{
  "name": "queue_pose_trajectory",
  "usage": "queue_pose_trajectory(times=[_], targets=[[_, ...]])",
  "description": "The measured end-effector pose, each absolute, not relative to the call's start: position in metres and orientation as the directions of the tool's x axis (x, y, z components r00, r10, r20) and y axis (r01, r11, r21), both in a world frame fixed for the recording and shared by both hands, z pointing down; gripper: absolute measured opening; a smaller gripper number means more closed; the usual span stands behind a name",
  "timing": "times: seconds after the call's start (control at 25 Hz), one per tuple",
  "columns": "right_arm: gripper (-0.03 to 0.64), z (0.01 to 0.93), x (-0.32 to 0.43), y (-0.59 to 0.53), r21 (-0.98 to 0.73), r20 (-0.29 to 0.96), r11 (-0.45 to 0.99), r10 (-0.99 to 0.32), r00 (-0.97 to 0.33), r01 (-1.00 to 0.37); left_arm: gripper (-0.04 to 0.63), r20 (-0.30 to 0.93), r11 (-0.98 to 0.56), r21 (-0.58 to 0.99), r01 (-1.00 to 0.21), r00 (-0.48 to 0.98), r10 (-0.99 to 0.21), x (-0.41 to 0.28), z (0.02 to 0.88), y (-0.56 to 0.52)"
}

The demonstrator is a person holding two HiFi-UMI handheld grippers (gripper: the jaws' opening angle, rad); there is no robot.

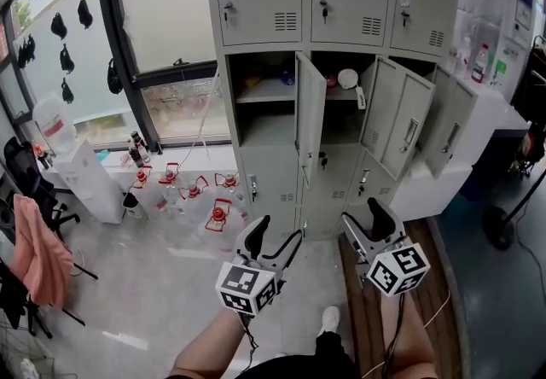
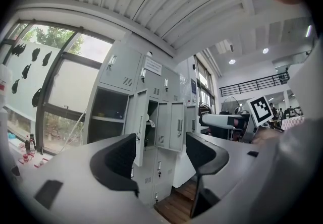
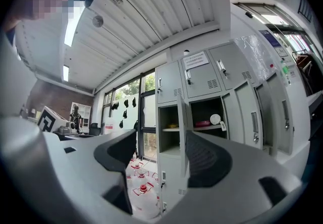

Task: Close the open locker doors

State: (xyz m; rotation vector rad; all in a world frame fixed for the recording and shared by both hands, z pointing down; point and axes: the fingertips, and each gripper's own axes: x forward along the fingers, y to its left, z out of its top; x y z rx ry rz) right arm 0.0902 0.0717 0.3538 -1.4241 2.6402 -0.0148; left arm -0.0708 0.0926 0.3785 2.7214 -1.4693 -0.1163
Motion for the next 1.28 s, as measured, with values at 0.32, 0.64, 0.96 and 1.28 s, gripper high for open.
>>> queue_pose_trajectory(times=[0.32, 0.64, 0.96, 1.28], targets=[[0.304, 0.355, 0.104, -0.010, -0.069, -0.109, 0.586, -0.809, -0.578, -0.807, 0.318, -0.045, -0.515, 0.073, -0.854, 0.513, -0.857, -0.053, 0.378, 0.018], [0.305, 0.355, 0.121, -0.101, -0.095, -0.115, 0.630, -0.776, -0.620, -0.771, 0.318, -0.043, -0.477, 0.064, -0.876, 0.476, -0.879, -0.030, 0.375, -0.064], [0.304, 0.358, 0.137, -0.162, -0.098, -0.097, 0.671, -0.741, -0.664, -0.735, 0.318, -0.042, -0.434, 0.065, -0.899, 0.432, -0.901, -0.008, 0.373, -0.123], [0.304, 0.360, 0.152, -0.202, -0.114, -0.098, 0.715, -0.699, -0.708, -0.690, 0.318, -0.058, -0.376, 0.066, -0.924, 0.372, -0.926, 0.008, 0.370, -0.161]])
